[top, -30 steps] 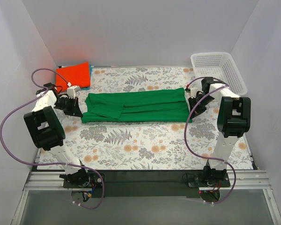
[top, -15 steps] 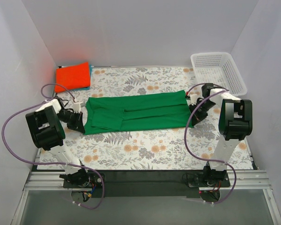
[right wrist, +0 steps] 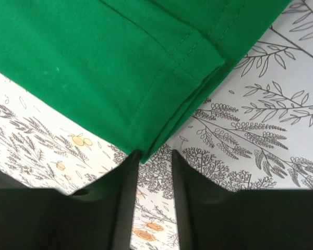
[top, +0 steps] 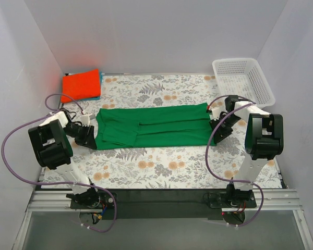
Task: Fold and stack the t-shirts
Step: Fold the tshirt
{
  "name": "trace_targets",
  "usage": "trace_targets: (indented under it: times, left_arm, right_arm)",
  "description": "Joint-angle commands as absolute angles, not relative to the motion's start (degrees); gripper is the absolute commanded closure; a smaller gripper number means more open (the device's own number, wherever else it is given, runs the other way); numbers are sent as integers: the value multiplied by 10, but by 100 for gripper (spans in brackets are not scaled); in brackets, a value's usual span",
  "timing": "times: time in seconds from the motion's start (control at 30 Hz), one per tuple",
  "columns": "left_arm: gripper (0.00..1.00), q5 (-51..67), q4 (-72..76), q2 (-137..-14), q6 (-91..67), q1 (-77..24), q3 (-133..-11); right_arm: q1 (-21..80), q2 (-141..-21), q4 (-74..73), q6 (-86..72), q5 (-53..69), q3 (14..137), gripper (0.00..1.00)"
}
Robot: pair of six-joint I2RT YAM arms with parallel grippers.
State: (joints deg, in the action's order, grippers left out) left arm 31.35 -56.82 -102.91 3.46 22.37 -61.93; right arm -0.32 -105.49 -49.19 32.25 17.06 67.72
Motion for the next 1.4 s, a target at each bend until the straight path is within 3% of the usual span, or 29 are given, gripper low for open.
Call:
trace_targets:
  times: [0.0,0.07,0.2,0.3,0.47,0.77,1.17,1.37]
  left_arm:
    - [62,328,-576,-981,38,229,-656]
    - [57,354,-579,-962,35,229,-667]
    - [57,402,-587,-943,18,227,-686]
    - [57,431,-568,-923,-21,217,-679]
    - [53,439,-534,-925,-102,191,-634]
    - [50,389,-448,-932,-194,162,-570]
    - [50,336,-398,-983,-246,135,-575]
    - [59,351,-403,-976,-254,124,-585]
  right_arm:
    - [-4,-1017,-522,335,178,703,60]
    - [-4,-1003,-531,333,229,729,58]
    - [-1,-948,-521,323,312,743,48]
    - [37,-940,-503,301,342,751,48]
    - [112,-973,-471,251,362,782,57]
    - [228,-1016,-363,192,330,773,60]
    - [258,-1049,-330,198,305,716,62]
    - [264,-1059,-328,206,266,691,62]
